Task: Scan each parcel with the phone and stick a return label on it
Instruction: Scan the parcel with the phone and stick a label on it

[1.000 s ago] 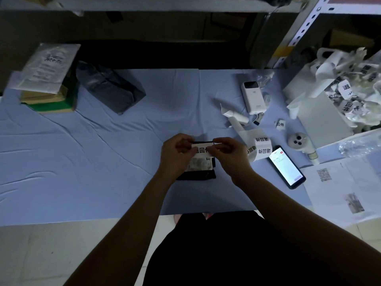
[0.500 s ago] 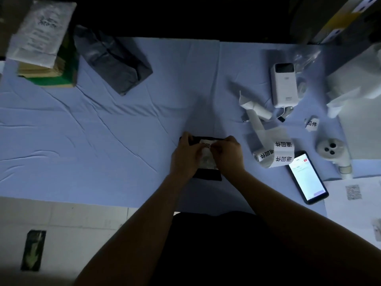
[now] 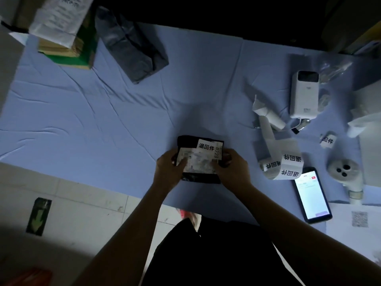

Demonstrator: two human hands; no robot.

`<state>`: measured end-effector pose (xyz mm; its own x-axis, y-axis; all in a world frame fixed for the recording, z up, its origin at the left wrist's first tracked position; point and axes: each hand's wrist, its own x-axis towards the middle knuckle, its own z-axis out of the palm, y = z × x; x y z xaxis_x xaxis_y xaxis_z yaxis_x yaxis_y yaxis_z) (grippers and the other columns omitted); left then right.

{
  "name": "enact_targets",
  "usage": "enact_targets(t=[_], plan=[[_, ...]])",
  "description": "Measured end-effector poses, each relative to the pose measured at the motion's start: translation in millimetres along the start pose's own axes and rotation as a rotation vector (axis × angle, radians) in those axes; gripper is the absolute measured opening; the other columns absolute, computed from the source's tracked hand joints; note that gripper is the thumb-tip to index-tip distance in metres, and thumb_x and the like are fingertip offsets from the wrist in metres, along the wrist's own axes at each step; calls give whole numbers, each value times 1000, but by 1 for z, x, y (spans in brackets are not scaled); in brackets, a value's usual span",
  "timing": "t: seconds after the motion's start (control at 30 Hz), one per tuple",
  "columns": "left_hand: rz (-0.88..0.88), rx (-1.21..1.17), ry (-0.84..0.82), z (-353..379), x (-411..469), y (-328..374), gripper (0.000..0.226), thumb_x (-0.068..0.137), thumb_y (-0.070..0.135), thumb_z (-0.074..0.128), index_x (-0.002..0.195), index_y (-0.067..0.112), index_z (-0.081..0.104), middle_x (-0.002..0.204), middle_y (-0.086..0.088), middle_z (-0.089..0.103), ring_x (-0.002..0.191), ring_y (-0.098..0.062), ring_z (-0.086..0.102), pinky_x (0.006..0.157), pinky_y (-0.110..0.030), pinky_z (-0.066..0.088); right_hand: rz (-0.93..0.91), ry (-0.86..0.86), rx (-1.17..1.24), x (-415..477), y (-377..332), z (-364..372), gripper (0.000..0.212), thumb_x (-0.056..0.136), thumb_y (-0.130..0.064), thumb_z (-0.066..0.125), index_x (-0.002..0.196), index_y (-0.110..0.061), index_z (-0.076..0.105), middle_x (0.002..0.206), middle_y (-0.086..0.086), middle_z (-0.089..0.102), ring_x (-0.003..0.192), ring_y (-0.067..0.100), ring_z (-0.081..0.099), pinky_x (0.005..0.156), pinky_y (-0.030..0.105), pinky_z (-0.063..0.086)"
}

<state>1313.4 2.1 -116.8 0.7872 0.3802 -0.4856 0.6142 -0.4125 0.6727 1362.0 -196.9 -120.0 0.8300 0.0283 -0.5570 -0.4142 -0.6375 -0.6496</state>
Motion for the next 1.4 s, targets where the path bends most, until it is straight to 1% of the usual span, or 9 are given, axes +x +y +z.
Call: enact_targets(t=[0.1,0.2,0.33,0.5,0.77,0.97,1.2,1.3,1.4], plan=[[-7,-29,40,-12,-3,-16,10,95,19,68,98,10,70,79,0,68,66,-12,60,57,-23,45,-78,-24,-12,-1,-12,18,44,84,-23,77,126,-20,64,113,-2,73,104,18,66,81,22,44],[-23,-163,146,-37,-12,-35,11,96,23,68,92,12,68,77,-6,68,67,-18,59,57,-35,49,-130,-59,9,-10,-35,41,45,83,-22,77,126,-23,64,100,-6,71,92,14,68,76,19,49],[-14,-269,299,-94,-23,-71,6,92,19,72,97,20,70,79,8,72,74,-11,67,65,-28,56,-262,-101,6,-28,-83,90,41,82,-20,78,119,-30,66,82,-20,64,72,1,64,67,15,52],[-51,-391,501,-191,-48,-142,21,89,15,70,101,32,69,74,13,70,67,-6,65,56,-19,53,-364,-247,-27,-69,-150,189,38,81,-21,77,111,-40,61,95,-18,68,84,5,68,73,28,59],[-15,-428,649,-387,-99,-286,30,88,11,66,110,30,72,79,16,72,72,2,65,60,-10,46,-564,-332,-168,-187,-255,386,44,85,-22,77,126,-20,62,104,-10,64,79,-1,61,63,4,41],[-91,-444,722,-506,-104,-378,27,88,10,66,110,22,71,85,10,73,76,-6,68,66,-28,56,-607,-386,-190,-235,-335,514,46,86,-24,76,130,-22,63,105,-3,67,69,8,68,60,22,54],[-106,-417,663,-605,-15,-449,33,89,6,68,117,21,71,86,6,73,73,-8,68,63,-30,59,-474,-365,-163,-188,-406,639,46,84,-18,75,128,-24,63,103,-7,68,74,11,70,55,13,51],[-140,-402,599,-644,33,-475,39,85,4,73,121,21,69,79,7,73,66,-9,69,59,-33,61,-377,-357,-172,-159,-434,689,48,85,-20,75,131,-21,62,109,-1,70,88,22,72,80,39,60],[-125,-370,520,-679,81,-489,41,84,8,76,120,25,69,76,10,73,67,-5,70,59,-25,60,-308,-333,-140,-137,-464,724,42,86,-18,73,127,-20,64,104,-5,67,91,25,70,87,42,57]])
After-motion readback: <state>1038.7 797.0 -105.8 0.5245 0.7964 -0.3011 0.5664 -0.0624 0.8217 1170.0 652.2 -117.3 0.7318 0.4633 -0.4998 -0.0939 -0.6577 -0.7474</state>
